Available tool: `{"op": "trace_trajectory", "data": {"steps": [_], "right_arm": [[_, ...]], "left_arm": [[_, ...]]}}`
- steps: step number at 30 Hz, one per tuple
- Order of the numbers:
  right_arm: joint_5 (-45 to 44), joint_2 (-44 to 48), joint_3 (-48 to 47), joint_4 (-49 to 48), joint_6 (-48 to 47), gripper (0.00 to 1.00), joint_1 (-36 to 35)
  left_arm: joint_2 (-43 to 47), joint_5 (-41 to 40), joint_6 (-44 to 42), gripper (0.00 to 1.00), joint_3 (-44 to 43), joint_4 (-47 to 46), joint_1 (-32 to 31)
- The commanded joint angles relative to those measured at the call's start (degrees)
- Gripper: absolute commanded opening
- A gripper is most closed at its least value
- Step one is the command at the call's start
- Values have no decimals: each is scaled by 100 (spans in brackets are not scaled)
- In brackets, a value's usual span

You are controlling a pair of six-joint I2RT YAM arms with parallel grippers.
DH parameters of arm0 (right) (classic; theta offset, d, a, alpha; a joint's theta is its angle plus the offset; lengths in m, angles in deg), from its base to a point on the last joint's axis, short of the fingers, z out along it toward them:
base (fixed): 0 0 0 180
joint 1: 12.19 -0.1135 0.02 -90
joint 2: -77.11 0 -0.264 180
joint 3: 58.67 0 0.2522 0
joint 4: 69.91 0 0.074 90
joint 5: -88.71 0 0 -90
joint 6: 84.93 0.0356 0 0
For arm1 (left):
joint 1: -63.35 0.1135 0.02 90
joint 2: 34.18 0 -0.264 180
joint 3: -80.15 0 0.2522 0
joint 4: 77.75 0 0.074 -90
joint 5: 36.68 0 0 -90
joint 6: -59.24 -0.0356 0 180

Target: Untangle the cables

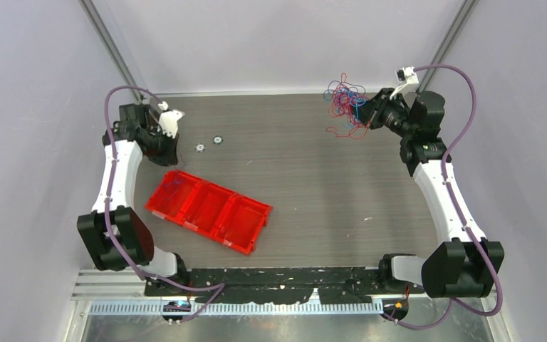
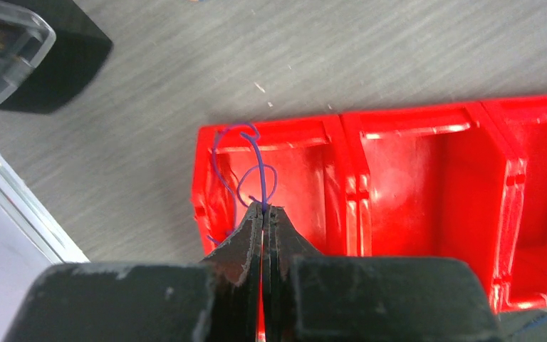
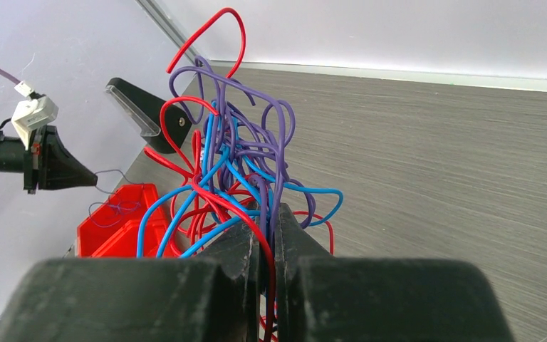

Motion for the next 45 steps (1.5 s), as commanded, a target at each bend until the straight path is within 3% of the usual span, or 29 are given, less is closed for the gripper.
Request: {"op": "trace_trajectory", "data": {"steps": [1, 8, 16, 22, 23, 27, 32, 36, 38, 41, 45], "right_arm": [[-65, 246, 53, -197, -163, 5, -27], [-61, 268, 132, -214, -192, 5, -27], [-10, 249, 178, -200, -170, 5, -27], [7, 256, 178, -98, -234, 5, -27], [13, 262, 178, -79, -255, 5, -27], [116, 283, 178, 7, -355, 5, -27], [466, 266, 13, 335, -725, 5, -23], [900, 169, -68, 757, -1117, 5, -47], [1115, 144, -80, 933, -1301, 5, -75], [1436, 103, -132, 1225, -1728, 5, -400], [1774, 42, -212, 1355, -2060, 6, -834]], "left_arm": [[717, 200, -146, 0, 592, 252, 141], [1341, -118, -444, 0, 1777, 434, 686], [681, -779, -441, 0, 2020, -137, 783], [193, -779, -413, 1, 1930, -429, 756], [208, -708, -419, 5, 1875, -400, 754], [593, -411, -507, 40, 1454, 44, 754], [1000, 216, -876, 69, 570, 1275, 753], [1402, 660, -1198, 91, 286, 1590, 739], [1445, 999, -1217, 91, 121, 1708, 721], [1608, 2301, -1047, 91, -73, 1676, 504], [2110, 3099, 311, 87, 402, -258, -878]]}}
